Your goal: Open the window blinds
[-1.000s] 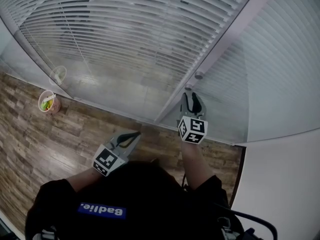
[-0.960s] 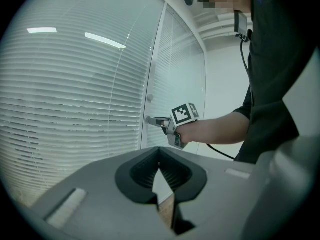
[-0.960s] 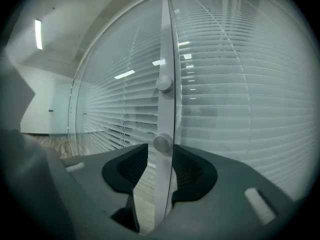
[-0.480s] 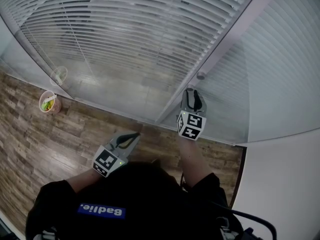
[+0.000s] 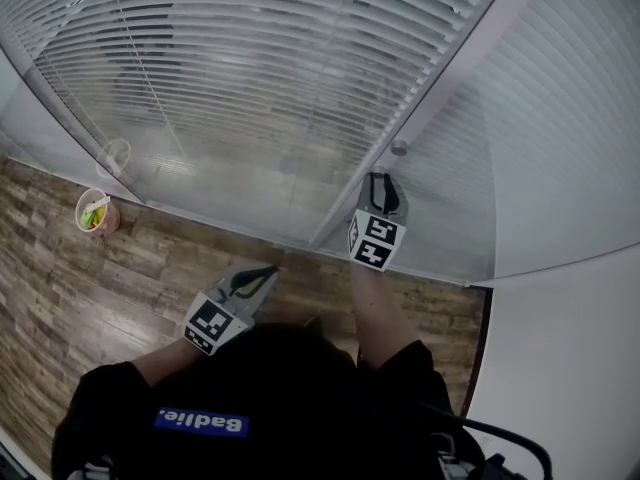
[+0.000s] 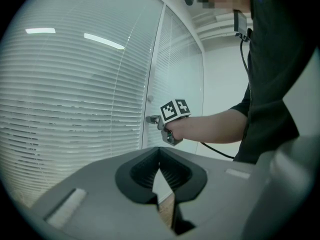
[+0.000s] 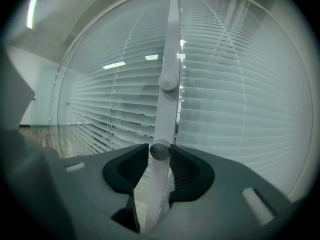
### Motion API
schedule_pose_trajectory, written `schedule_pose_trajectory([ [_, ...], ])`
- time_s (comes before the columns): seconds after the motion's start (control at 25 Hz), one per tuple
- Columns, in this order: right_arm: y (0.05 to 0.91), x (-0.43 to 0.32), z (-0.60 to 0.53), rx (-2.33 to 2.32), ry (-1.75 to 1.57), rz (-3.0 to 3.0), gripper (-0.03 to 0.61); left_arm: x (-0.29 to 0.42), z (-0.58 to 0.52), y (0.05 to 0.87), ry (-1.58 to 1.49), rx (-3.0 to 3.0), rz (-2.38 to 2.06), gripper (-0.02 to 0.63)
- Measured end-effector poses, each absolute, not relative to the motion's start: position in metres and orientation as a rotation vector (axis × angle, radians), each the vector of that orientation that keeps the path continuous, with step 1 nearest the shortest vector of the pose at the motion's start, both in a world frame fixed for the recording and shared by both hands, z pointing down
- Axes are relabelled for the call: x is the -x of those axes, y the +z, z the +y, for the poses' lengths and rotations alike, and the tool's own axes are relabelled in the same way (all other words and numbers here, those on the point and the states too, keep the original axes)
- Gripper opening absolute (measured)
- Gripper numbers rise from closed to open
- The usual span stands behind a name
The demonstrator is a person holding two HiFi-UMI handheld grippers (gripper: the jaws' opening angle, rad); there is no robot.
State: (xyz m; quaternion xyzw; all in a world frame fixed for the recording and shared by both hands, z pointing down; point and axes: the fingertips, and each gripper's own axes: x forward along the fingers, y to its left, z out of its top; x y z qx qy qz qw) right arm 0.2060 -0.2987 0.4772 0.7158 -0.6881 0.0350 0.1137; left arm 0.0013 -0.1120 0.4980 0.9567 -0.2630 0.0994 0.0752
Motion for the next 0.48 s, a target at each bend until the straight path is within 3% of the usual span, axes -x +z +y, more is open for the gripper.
schedule_pose_trajectory([
  [0.48,0.479,-0.207,-0.305,-2.118,0.015,-1.878,0.124,0.021,-0.115,0.501,0.294,-2.868,-0.812,0.000],
])
